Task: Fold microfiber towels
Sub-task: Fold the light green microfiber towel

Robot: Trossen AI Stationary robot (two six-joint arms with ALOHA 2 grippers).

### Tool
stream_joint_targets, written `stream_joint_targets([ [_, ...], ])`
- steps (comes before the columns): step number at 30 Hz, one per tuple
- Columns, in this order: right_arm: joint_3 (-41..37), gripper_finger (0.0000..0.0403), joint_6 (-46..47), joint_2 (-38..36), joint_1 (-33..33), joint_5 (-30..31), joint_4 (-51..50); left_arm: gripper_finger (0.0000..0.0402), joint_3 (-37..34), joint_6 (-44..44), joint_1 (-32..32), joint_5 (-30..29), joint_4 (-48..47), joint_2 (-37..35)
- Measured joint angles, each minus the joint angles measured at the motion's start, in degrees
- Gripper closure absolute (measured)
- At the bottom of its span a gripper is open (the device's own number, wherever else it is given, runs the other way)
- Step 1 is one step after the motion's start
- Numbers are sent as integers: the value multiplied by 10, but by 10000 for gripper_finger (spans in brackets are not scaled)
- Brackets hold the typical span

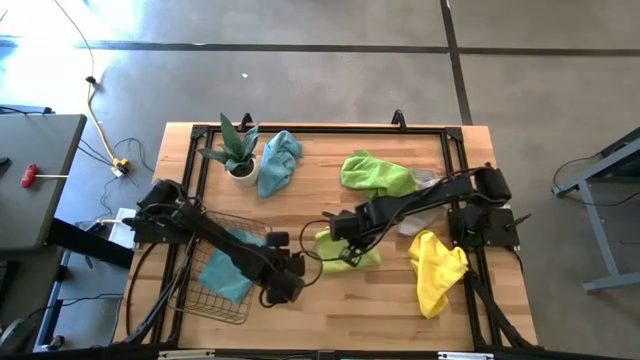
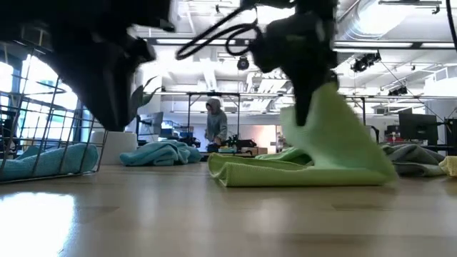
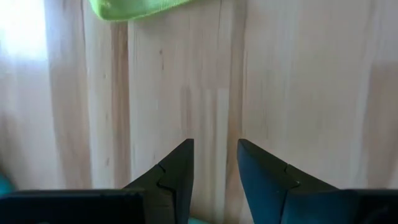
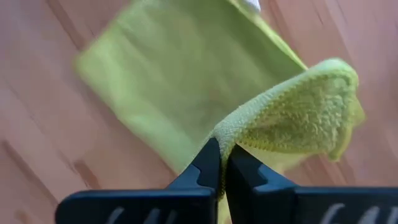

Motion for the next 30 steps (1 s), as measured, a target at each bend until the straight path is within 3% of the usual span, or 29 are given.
stream_joint_targets([
  [12,5,403,0,35,1,-2,145,289,2,-10,-49,-45,-25,-20],
  [18,5,403,-1,35,2,-7,169,289,1,-14,-55,-62,-27,-24],
  [23,5,403,-29,22,2,-1,105,289,1,-22,-58,-89,-26,-24],
  [30,5,403,-36,3,-10,82,-114,289,1,-24,-57,-94,-22,-24],
])
